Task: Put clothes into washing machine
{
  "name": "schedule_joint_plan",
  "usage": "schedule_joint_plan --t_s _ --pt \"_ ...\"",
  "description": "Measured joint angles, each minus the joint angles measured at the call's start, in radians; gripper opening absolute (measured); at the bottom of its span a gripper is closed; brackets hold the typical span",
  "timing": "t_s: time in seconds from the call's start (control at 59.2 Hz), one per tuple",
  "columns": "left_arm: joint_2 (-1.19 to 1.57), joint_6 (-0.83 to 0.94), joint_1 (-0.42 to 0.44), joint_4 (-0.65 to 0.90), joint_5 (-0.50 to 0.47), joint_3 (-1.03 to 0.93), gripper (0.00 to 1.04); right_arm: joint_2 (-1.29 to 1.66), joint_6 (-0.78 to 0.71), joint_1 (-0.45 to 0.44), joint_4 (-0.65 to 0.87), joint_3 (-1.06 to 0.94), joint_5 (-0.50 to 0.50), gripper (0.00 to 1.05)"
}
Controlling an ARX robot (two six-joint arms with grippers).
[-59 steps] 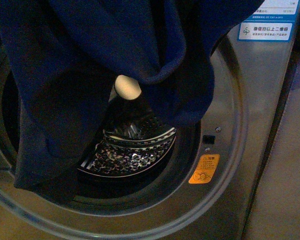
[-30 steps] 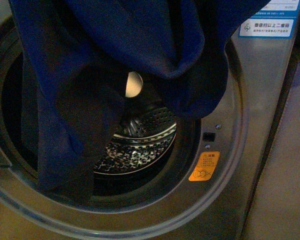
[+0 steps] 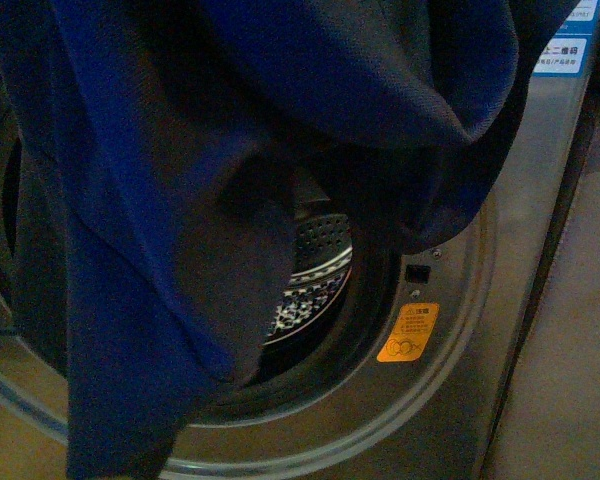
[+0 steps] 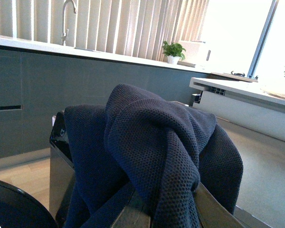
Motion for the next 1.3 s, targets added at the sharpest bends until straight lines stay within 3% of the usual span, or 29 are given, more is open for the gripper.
schedule_joint_plan --t_s 0.186,0.439,1.081,1.3 --pt "-0.004 -0.078 -0.092 -0.04 -0.09 0.006 0.98 0.0 0.0 0.0 0.0 0.0 0.0 0.06" --pt "-0.013 0.003 -0.245 -0.294 -0.297 0.089 0.98 -0.002 0.0 0.0 0.0 0.0 0.002 0.06" --pt "0.017 0.294 -0.435 -0.613 -0.624 0.277 0.98 -0.002 0.0 0.0 0.0 0.0 0.003 0.06" --pt "0.049 0.346 -0.488 -0.679 -0.682 0.336 0.98 -0.002 0.0 -0.001 0.0 0.0 0.006 0.06"
